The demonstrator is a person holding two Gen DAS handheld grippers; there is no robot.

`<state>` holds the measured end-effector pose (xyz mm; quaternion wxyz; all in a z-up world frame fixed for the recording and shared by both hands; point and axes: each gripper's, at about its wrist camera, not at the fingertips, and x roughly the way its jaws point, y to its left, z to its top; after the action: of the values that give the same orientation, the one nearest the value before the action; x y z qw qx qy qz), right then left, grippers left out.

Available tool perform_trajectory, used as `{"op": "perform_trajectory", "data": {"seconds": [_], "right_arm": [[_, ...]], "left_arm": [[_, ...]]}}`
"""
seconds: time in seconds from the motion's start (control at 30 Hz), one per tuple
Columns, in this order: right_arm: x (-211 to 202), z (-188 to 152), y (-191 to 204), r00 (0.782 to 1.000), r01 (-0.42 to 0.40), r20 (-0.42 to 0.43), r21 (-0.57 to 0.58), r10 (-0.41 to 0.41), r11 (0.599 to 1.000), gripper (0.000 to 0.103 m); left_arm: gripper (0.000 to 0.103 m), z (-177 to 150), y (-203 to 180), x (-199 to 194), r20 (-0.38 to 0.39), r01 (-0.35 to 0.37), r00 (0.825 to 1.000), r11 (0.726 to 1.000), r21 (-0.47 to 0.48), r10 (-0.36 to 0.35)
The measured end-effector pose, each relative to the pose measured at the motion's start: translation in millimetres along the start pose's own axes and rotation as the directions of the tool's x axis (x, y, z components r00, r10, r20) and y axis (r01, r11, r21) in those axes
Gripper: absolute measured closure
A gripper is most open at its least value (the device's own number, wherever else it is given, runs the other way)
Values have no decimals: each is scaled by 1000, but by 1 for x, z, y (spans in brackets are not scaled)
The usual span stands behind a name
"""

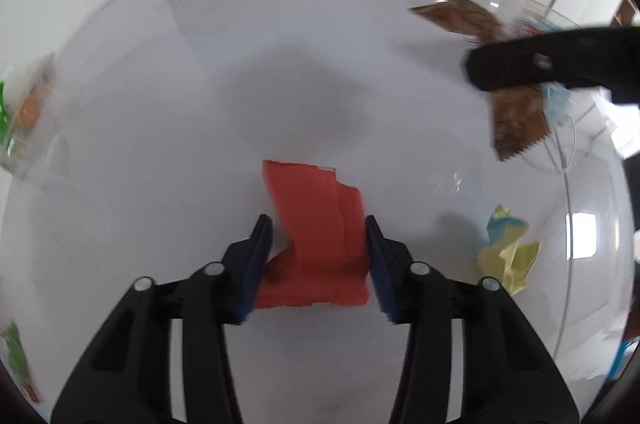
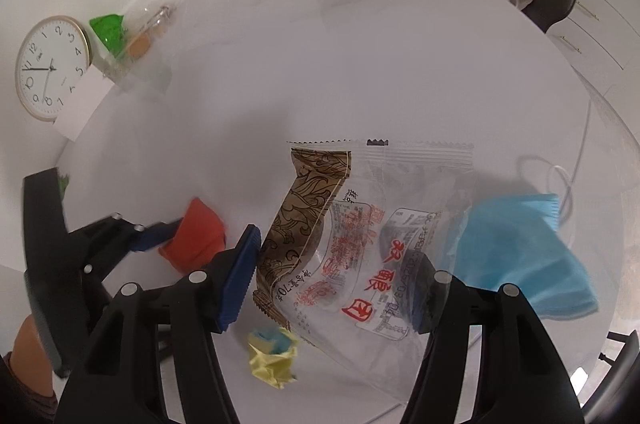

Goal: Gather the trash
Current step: 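Carry the red paper and snack wrapper to the white bin and release both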

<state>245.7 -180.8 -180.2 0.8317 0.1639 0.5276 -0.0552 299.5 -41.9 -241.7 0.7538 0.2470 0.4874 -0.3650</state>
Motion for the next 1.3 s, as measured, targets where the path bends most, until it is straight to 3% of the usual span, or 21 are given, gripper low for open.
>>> {"op": "perform_trajectory", "data": {"seconds": [0.17,0.37,0.57,0.7,0.83,1.0,1.3], "right_arm": [[-18,-6,2,1000,-14,17,1,14,1000,41],[-47,-34,4,999,-26,29,-36,27,999,40],[-82,-92,5,999,-36,24,-85,39,996,40],[-105,-138,2,999,-40,14,-117,42,992,40],[-126,-183,-13,998,-62,-9,-111,61,992,40],[-153,-236,-44,998,-63,-22,-68,61,996,40],[-191,-293,-99,1000,-13,-9,-4,13,1000,39]], "left_arm": [[58,-11,-2,-13,11,-6,1000,997,-75,7],[58,-39,-19,-70,42,-40,998,981,-189,49],[58,-70,-66,-135,30,-108,992,959,-263,120],[58,-80,-103,-162,4,-103,994,944,-313,110],[58,-95,-137,-176,-10,-102,994,943,-317,105],[58,-107,-196,-187,0,-44,999,956,-292,46],[58,-114,-257,-196,26,-6,1000,973,-231,12]]}}
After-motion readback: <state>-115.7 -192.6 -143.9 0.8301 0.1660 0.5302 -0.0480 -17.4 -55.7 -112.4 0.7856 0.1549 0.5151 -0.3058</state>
